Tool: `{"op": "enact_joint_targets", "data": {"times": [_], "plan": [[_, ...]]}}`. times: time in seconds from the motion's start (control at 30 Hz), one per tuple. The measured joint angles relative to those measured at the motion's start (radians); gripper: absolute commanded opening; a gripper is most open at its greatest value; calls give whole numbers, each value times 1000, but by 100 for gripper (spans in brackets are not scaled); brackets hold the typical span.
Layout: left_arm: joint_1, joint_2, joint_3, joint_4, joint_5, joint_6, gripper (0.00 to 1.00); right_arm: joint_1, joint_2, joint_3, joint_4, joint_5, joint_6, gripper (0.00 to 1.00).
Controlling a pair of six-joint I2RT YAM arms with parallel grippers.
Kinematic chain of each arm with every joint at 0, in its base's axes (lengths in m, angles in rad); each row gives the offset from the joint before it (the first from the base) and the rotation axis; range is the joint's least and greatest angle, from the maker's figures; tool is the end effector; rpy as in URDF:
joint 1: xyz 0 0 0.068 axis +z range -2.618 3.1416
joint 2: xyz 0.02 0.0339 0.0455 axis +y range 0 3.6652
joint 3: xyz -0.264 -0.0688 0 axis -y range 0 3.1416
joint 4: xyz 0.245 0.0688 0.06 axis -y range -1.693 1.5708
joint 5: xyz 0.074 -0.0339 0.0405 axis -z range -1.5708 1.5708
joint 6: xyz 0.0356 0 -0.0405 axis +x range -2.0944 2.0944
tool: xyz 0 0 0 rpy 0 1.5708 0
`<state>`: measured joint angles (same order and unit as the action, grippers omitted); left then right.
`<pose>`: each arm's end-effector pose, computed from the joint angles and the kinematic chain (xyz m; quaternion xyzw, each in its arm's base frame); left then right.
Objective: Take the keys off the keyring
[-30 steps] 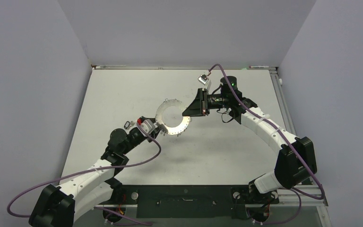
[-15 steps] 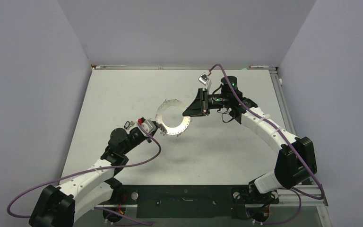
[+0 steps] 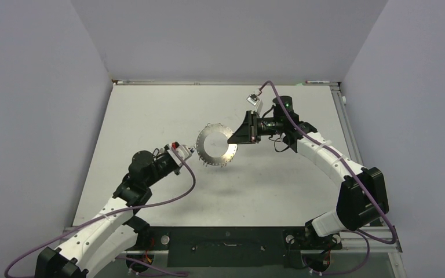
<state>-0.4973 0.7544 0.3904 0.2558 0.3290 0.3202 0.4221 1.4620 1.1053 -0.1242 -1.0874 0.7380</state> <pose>0.1571 -0.0984 0.2515 0.3922 0.6303 -0.1797 0.6455 0.2810 0.1607 0.3047 -0.1497 0.7649 0.6132 0.1286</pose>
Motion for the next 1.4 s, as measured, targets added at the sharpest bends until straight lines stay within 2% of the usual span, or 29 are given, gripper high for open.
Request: {"op": "enact_joint_targets", "data": {"times": [0.13,0.43,0.8,0.93,1.0,1.13,1.33,1.4], "plan": [[1,23,90,-151,-9,82,0,-11,0,-35,25,10,-20,5],[-22,149,261,-414,-31,409,0,-11,0,-167,187,9,-12,7],[-70,177,316,-511,-38,839,0,-9,0,-282,294,12,-90,25],[-89,181,319,-514,-37,933,0,-9,-3,-293,295,14,-129,34],[-95,181,319,-513,-35,972,0,-9,-15,-299,294,14,-144,42],[-106,180,319,-515,-29,1022,0,-9,-44,-304,295,12,-174,52],[-117,180,335,-551,-11,1048,0,-10,-66,-304,283,8,-220,61],[-117,175,342,-552,-3,1052,0,-10,-74,-303,257,10,-256,68]]}}
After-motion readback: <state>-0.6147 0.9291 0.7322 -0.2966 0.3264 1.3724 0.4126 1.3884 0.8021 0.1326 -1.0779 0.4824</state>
